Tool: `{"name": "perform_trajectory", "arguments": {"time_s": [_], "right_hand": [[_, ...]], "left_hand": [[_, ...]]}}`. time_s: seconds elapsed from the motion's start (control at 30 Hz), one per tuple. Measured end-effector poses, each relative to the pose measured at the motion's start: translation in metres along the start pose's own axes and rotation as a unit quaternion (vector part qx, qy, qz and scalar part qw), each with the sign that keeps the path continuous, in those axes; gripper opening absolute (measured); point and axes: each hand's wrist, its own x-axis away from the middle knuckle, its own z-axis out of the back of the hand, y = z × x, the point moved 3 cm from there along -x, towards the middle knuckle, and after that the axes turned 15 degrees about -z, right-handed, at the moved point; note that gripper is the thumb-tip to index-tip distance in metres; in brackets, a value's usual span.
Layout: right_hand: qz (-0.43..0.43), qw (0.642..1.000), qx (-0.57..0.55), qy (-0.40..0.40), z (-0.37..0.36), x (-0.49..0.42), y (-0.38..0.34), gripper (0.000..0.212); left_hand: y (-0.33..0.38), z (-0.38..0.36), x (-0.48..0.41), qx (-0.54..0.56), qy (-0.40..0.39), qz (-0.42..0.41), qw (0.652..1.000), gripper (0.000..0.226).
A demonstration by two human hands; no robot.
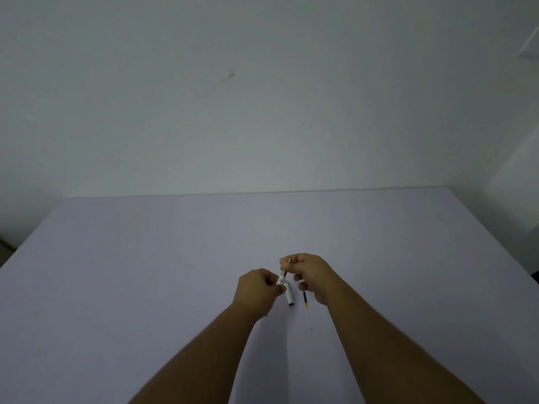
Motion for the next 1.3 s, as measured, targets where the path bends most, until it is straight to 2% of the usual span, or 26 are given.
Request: {"name": "perform_trajectory", "arguments": {"time_s": [0.13,0.3,0.5,0.8,0.9,0.93,1.0,1.1,1.3], "right_hand": [[-0.022,0.998,0.051,0.022,0.0,0.001,-0.002,0.008],[-0.013,1.0,0.002,-0.006,-0.002,0.001,0.001,0.006],[-0.025,0.998,0.045,0.044,-0.002,-0.002,-0.002,0.012],[-0.039,0.999,0.027,0.026,-0.004,-0.014,0.004,0.007],[-0.029,0.997,0.008,0.076,0.0,-0.026,0.005,0.022],[-0.024,0.992,0.029,0.117,0.003,-0.03,0.006,0.023],[-0.016,0.969,0.159,0.188,0.007,-0.04,0.011,0.023],[-0.031,0.933,0.299,0.199,-0.003,-0.053,0.023,0.022],[-0.043,0.901,0.362,0.235,-0.023,-0.069,0.04,0.029]], "left_hand": [[-0.002,-0.002,0.002,-0.017,-0.009,0.0,1.0,0.015],[-0.003,-0.001,0.002,-0.012,-0.001,0.005,1.0,0.01],[-0.003,-0.004,0.003,-0.025,0.005,0.008,1.0,0.007],[-0.01,-0.005,-0.001,-0.021,-0.004,0.025,0.999,0.01],[-0.02,-0.006,-0.002,-0.009,0.002,0.047,0.999,0.012],[-0.024,-0.006,-0.002,-0.002,0.007,0.056,0.998,0.013],[-0.031,-0.006,-0.003,0.01,0.014,0.071,0.997,0.015],[-0.04,-0.005,-0.003,0.024,0.017,0.082,0.996,0.013],[-0.045,-0.007,-0.005,0.052,0.018,0.091,0.994,0.011]]}}
